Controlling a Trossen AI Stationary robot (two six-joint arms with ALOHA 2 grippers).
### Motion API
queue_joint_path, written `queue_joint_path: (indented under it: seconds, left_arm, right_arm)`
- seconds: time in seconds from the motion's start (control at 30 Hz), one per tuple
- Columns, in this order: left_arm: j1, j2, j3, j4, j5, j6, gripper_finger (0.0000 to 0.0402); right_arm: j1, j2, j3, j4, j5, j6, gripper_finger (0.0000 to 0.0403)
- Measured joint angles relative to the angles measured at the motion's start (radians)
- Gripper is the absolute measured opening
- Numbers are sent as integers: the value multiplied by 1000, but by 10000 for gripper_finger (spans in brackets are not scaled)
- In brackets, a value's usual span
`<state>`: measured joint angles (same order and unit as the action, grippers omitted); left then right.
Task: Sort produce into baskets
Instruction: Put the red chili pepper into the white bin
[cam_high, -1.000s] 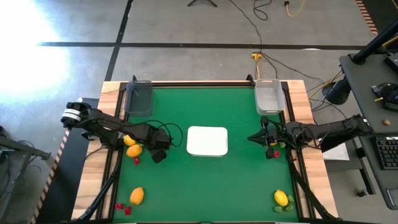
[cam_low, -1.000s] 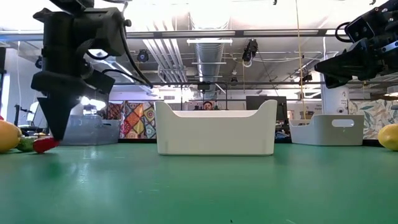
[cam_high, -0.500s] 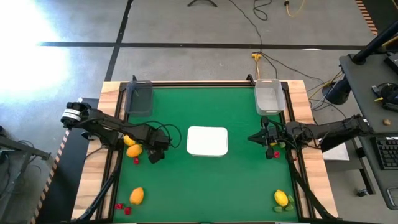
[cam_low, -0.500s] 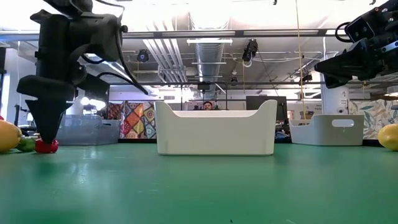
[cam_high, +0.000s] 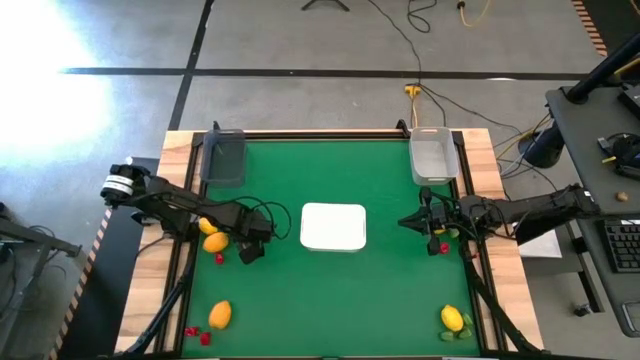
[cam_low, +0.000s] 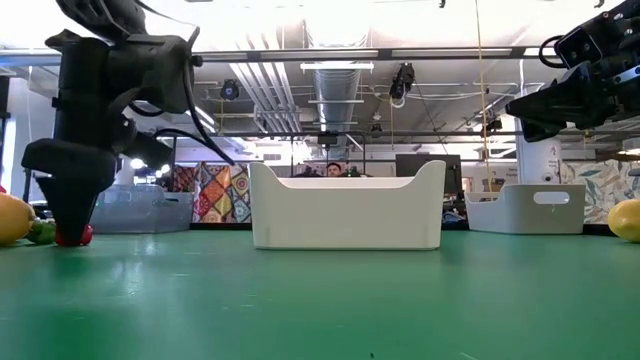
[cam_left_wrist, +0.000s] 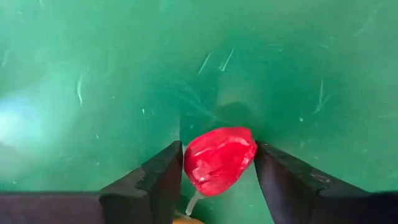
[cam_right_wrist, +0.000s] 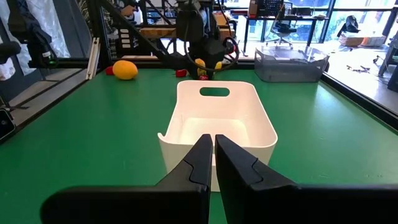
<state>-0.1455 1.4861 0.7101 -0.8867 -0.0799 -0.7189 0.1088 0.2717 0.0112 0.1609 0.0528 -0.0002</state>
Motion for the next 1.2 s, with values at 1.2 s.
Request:
queue_joint_path:
  seconds: [1.2]
  left_arm:
    - [7,290,665,261,-145,398,112]
  right_arm:
    - [0,0,0,0,0,0,13]
